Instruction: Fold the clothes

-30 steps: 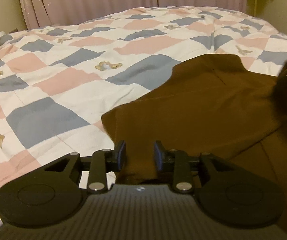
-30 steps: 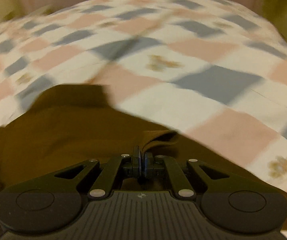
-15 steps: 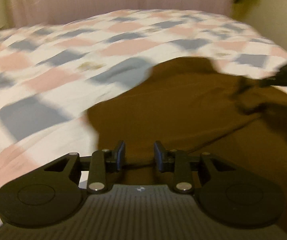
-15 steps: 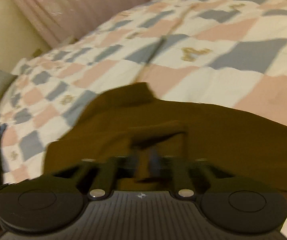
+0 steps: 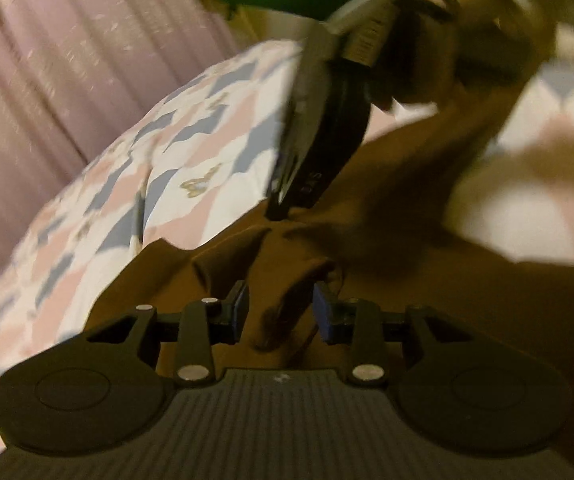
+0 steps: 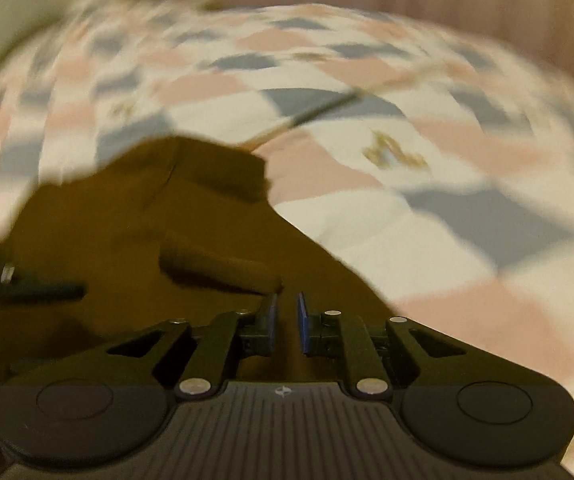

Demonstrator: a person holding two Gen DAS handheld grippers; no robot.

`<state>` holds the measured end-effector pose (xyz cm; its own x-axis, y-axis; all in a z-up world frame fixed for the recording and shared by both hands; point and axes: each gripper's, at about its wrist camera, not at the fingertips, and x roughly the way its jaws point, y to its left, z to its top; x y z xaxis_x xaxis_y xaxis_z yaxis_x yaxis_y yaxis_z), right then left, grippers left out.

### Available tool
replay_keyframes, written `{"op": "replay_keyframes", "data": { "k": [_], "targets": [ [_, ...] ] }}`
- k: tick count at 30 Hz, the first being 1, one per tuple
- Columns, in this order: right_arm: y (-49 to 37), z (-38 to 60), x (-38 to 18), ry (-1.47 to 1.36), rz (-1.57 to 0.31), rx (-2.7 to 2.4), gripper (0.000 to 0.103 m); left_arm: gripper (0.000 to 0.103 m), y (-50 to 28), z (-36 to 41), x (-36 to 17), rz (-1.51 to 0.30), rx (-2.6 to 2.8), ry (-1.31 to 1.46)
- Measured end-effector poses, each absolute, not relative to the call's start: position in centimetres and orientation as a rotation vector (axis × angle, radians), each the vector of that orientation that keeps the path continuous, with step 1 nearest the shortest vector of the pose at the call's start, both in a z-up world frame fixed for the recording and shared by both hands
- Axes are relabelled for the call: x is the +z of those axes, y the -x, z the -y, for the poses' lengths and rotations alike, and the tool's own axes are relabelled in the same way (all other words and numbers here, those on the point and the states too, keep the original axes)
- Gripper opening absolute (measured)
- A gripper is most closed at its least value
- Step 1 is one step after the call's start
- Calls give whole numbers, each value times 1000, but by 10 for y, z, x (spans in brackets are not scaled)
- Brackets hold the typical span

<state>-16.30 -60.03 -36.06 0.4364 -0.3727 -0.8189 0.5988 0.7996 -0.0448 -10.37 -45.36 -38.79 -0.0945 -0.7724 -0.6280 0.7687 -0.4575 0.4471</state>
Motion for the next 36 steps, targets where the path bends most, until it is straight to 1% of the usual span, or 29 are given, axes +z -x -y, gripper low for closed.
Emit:
{"op": "replay_keyframes", "data": {
  "k": [3, 6, 7, 8, 10, 11, 12, 13, 18, 20, 21, 22, 23, 24, 25, 26, 28, 29, 31, 33, 36],
  "targets": [
    [150, 592, -372, -42, -1015, -512, 15, 33, 113, 459, -406, 74, -1744, -1102],
    [144, 587, -383, 105, -1051, -413, 15, 33, 114, 463, -419, 112, -1723, -1145],
    [144, 587, -385, 138, -1052, -386, 15, 31, 114, 465, -421, 115, -1720, -1151],
    [143, 586, -386, 166, -1054, -358, 15, 27, 114, 467, -424, 113, -1723, -1154],
    [142, 583, -388, 225, -1055, -307, 15, 6, 113, 469, -427, 108, -1733, -1156],
    [141, 582, -389, 254, -1055, -288, 15, 4, 113, 469, -429, 110, -1735, -1156],
    [140, 583, -391, 263, -1059, -270, 15, 2, 112, 469, -431, 113, -1738, -1157],
    [139, 586, -391, 251, -1058, -253, 1, 2, 111, 470, -433, 118, -1741, -1157],
    [129, 617, -392, 90, -1046, -263, 0, 2, 110, 465, -447, 216, -1737, -1213],
    [124, 635, -401, -22, -1080, -300, 0, 3, 104, 462, -445, 222, -1767, -1214],
    [122, 642, -406, -76, -1089, -316, 0, 6, 99, 460, -442, 222, -1789, -1207],
    [122, 646, -407, -126, -1083, -337, 2, 8, 93, 458, -437, 217, -1814, -1194],
    [123, 649, -405, -177, -1070, -365, 11, 10, 84, 457, -429, 193, -1841, -1172],
    [126, 652, -400, -235, -1036, -407, 32, 10, 73, 459, -419, 154, -1859, -1139],
    [132, 655, -393, -287, -984, -452, 46, 10, 63, 463, -409, 111, -1864, -1100],
    [140, 656, -386, -330, -932, -488, 47, 10, 51, 469, -400, 70, -1861, -1058],
    [157, 654, -374, -428, -847, -536, 46, 10, 28, 487, -382, -11, -1836, -967],
    [165, 649, -371, -473, -818, -532, 43, 10, 18, 498, -375, -52, -1819, -924],
    [179, 637, -369, -545, -778, -523, 20, 9, 4, 523, -368, -129, -1800, -851],
    [185, 617, -374, -563, -786, -517, 18, 9, -3, 549, -371, -212, -1804, -807],
    [185, 595, -381, -568, -766, -522, 18, 9, -3, 579, -398, -355, -1810, -818]
  ]
}}
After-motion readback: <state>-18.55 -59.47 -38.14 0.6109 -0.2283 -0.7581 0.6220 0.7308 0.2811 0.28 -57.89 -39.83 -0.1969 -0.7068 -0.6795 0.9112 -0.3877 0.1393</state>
